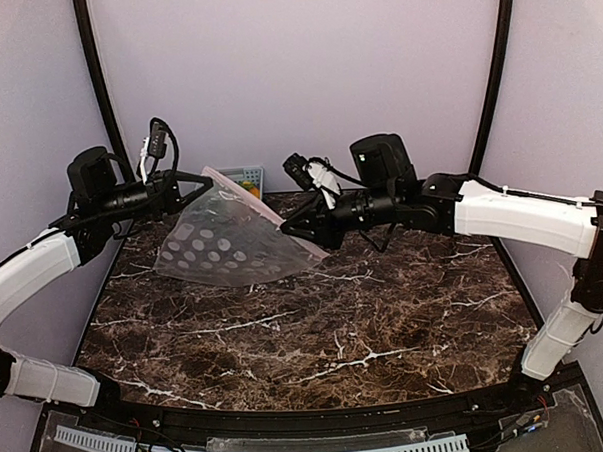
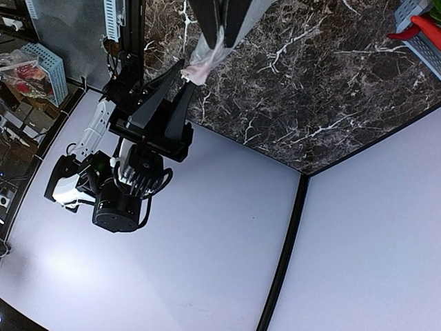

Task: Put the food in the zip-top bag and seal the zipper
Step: Zip the zipper on the zipper food storage bag.

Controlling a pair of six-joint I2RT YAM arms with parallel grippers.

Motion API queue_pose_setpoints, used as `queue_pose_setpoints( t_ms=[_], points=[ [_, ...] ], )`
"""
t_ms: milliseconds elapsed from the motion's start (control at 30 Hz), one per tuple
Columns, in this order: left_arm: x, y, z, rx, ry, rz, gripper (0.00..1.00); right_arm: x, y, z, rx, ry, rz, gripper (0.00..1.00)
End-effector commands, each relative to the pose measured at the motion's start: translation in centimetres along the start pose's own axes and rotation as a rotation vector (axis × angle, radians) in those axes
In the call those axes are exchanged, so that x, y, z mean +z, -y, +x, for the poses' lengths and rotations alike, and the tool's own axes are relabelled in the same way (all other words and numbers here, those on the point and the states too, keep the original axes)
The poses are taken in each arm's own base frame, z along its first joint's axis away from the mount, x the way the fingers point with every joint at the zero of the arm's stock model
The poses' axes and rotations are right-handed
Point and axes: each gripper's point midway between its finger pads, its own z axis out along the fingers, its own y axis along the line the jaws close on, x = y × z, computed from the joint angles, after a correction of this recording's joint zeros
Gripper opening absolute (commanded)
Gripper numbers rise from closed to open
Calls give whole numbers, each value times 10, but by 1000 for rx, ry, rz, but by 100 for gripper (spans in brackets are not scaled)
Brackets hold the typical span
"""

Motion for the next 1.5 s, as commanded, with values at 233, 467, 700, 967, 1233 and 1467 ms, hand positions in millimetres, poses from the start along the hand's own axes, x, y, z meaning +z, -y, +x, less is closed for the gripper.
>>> queue_pose_setpoints(
  t_ms=[233, 467, 700, 967, 1233, 1467],
  points=[
    [-4, 2, -14, 61, 23, -56, 1, -5, -7, 5, 15, 4, -43, 3],
    [-5, 0, -14, 59, 21, -66, 1, -8, -13, 43, 70, -95, -59, 3],
    [-5, -2, -13, 62, 18, -76, 1, -14, -25, 71, 100, -173, -91, 3],
    [-5, -3, -12, 61, 15, -81, 1, -15, -37, 92, 149, -243, -130, 2],
    [-6, -3, -13, 70, 16, -89, 1, -16, -43, 102, 167, -280, -146, 2],
    [-8, -3, -16, 86, 22, -109, 1, -15, -46, 111, 182, -302, -145, 2]
  ],
)
